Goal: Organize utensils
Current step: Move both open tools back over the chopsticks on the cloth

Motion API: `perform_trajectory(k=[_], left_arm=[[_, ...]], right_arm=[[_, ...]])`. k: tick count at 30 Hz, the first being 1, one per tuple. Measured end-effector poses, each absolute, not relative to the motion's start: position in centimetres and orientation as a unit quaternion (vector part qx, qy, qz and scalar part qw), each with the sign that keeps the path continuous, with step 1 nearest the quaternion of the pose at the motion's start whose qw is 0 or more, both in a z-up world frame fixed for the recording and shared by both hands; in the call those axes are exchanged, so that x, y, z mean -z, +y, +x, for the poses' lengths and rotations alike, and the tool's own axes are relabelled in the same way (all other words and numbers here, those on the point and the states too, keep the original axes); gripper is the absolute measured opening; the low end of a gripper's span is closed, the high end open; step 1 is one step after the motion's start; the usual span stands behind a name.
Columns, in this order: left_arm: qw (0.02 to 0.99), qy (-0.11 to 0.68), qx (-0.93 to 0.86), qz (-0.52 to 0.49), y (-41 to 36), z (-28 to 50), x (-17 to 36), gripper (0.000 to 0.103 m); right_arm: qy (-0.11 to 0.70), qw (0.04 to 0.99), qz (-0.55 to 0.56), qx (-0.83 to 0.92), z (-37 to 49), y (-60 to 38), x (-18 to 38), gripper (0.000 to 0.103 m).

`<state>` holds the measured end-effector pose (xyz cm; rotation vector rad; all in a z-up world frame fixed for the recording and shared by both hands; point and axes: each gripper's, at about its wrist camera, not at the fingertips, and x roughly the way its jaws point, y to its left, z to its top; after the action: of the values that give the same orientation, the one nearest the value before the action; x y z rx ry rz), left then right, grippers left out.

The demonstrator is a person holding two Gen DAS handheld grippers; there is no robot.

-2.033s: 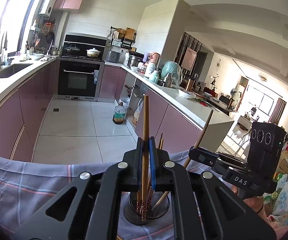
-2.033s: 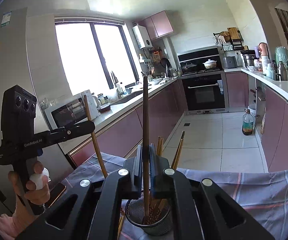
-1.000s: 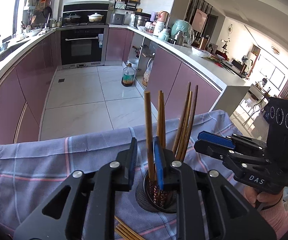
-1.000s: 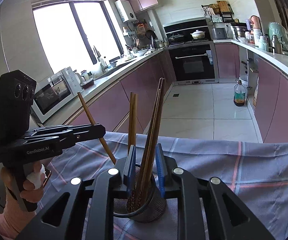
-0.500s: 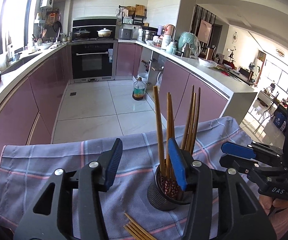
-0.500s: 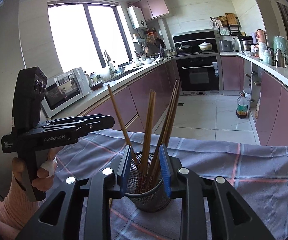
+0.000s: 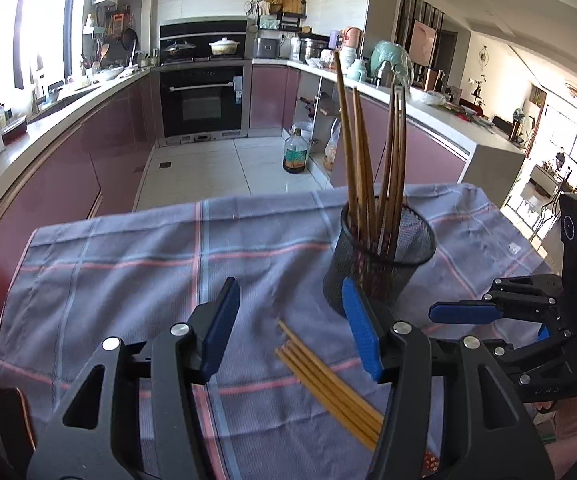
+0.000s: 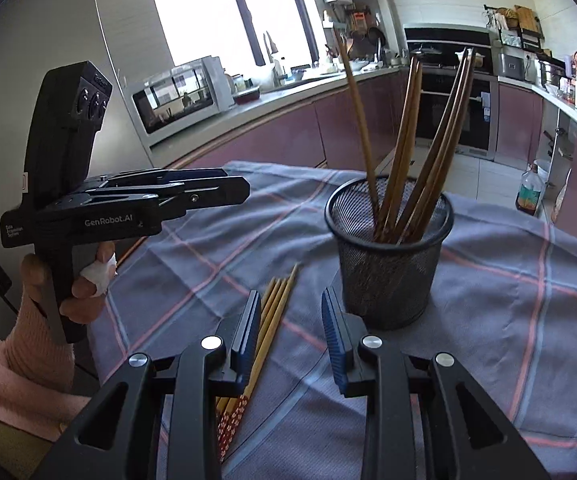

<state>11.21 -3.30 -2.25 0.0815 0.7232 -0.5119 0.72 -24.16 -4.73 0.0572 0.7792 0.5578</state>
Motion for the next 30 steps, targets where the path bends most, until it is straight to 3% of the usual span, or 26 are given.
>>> perform_trajectory(k=[10,30], left_arm=[[0.874,0.426,0.234,0.018,-0.6,8.2,9.6,0.053],[0.853,0.453,0.254,0.044,-3.8,6.4,11.3,0.053]], right_arm=[[0.436,0.858,0.014,-0.272,0.6,-21.4,8.4,0.029],[0.449,0.859,-0.010,-0.245,0.2,-20.8,9.6,0.028]])
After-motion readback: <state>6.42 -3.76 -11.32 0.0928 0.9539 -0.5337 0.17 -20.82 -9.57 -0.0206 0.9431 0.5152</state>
